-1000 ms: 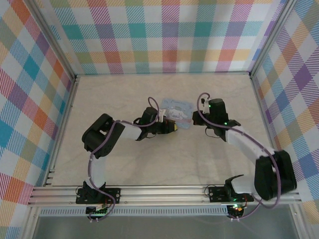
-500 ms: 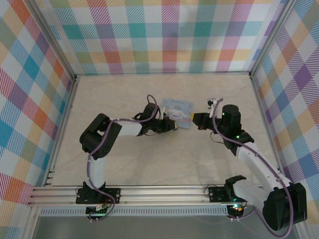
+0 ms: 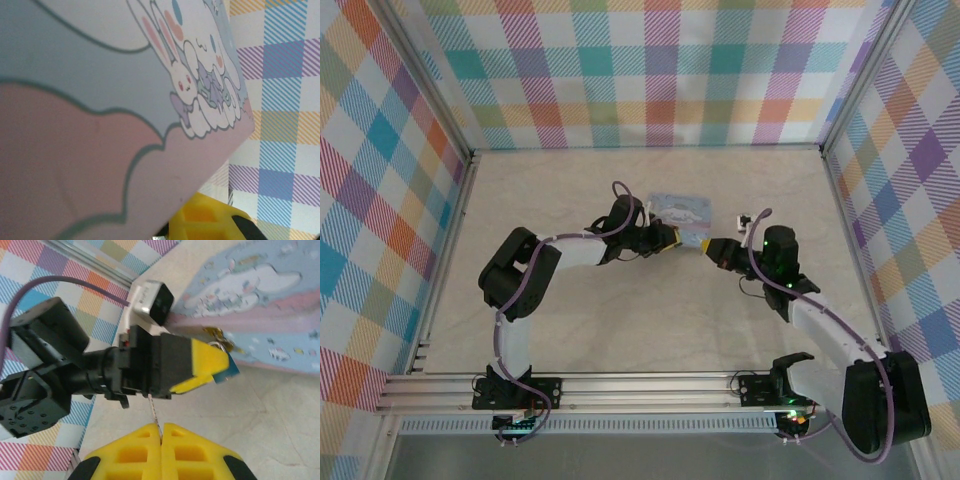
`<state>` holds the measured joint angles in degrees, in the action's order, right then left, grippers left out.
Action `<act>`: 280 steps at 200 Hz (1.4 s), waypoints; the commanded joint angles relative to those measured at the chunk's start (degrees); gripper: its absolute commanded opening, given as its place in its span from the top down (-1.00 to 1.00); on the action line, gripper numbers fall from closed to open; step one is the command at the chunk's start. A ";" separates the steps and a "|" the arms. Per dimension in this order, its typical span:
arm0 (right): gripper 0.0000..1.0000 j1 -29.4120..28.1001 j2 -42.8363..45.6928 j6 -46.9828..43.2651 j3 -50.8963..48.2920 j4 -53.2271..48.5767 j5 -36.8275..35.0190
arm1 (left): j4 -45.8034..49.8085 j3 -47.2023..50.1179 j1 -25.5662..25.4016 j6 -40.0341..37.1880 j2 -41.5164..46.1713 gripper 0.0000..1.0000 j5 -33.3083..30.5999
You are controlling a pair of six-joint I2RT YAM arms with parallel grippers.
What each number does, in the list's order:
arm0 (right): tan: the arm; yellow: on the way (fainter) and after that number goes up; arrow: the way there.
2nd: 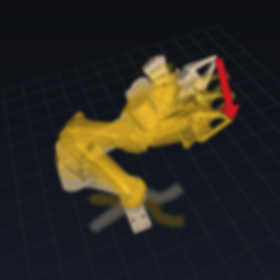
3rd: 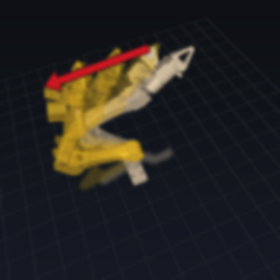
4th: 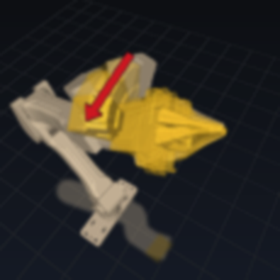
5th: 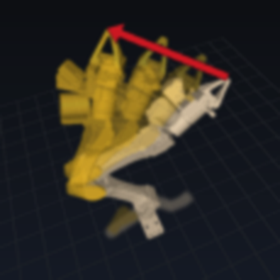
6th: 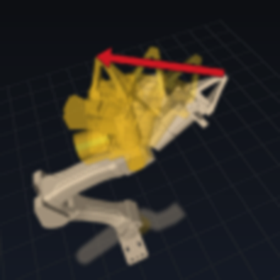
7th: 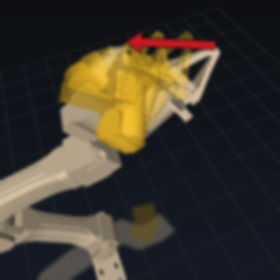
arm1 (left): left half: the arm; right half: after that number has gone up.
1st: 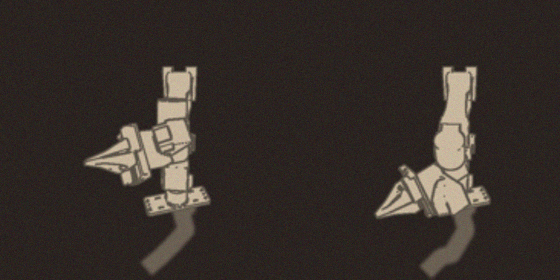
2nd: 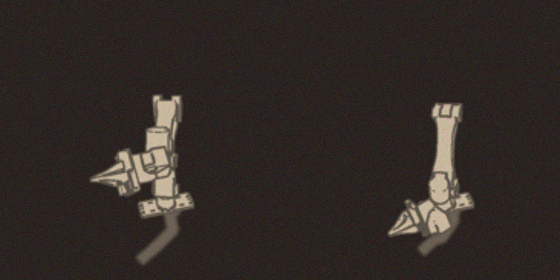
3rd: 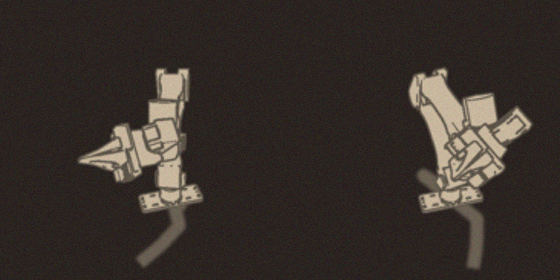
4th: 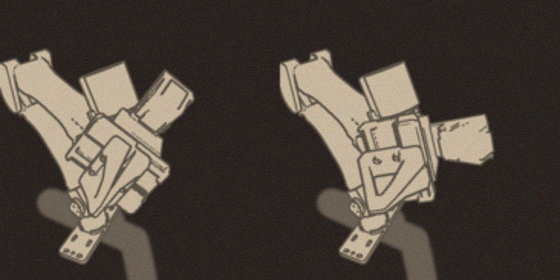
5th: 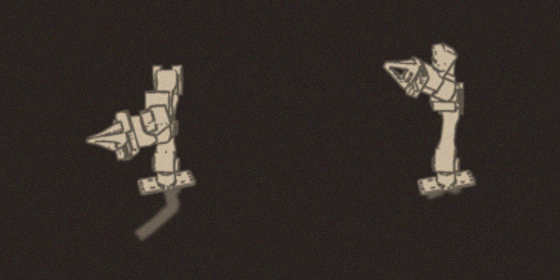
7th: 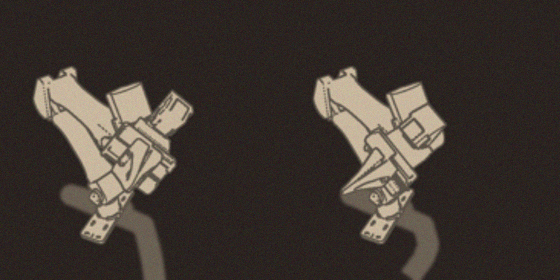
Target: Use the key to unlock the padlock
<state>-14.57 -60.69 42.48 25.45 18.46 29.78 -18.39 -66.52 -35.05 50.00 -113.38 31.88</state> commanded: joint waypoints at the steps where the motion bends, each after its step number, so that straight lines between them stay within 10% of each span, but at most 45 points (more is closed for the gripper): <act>1: 1.00 0.41 -1.91 6.52 -3.30 10.89 0.82 | -2.90 -1.86 0.51 1.50 2.00 0.88 0.11; 280: 1.00 -1.23 -42.50 25.46 -4.54 62.14 6.78 | -16.31 4.12 1.30 5.10 0.94 0.92 6.16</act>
<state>-15.46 -103.46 67.33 19.70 76.05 35.24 -30.41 -63.02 -34.30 54.30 -113.38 36.01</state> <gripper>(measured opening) 0.062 0.120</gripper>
